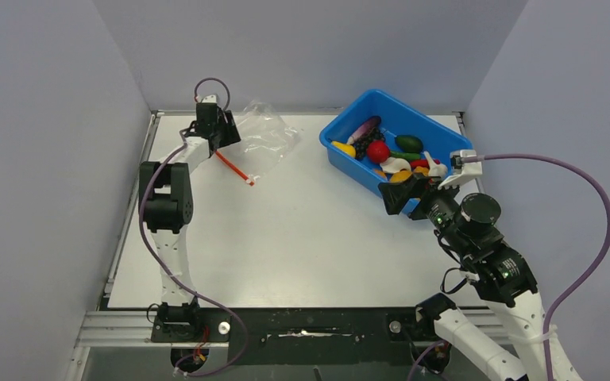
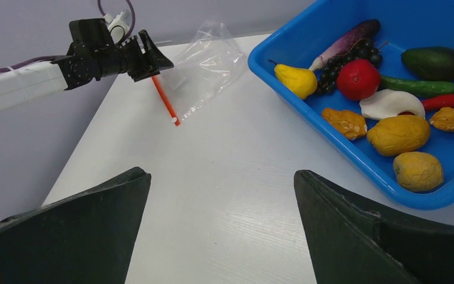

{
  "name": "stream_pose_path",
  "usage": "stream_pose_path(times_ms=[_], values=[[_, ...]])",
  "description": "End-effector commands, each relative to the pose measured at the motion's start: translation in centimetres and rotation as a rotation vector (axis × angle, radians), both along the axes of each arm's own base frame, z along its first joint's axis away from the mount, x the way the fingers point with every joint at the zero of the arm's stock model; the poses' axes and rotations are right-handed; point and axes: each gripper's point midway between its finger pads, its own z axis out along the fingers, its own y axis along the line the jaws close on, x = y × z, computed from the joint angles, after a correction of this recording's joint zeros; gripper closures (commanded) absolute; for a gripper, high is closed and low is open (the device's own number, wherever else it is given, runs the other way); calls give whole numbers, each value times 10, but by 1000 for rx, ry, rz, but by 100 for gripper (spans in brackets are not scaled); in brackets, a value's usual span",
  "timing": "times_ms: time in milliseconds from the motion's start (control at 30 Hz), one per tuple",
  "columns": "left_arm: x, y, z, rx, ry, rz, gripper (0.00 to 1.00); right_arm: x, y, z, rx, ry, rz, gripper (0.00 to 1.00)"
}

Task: Place the food in the zip-top bag and seal the zipper
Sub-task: Move the zipper food storage bag to the center of the board.

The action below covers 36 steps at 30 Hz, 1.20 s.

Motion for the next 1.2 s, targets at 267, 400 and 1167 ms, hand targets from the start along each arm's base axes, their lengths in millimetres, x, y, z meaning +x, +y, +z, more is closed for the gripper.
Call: stream_pose_path(times_ms=[267, 400, 1167], values=[[29, -16, -19, -41, 27, -110, 40, -6, -10, 12, 47, -23, -44, 2], [17, -15, -24, -32, 89, -89, 40, -6, -11, 7, 41, -14, -49, 2], [-145, -75, -32, -119, 237, -33, 44, -5, -5, -13, 46, 40, -30, 2]])
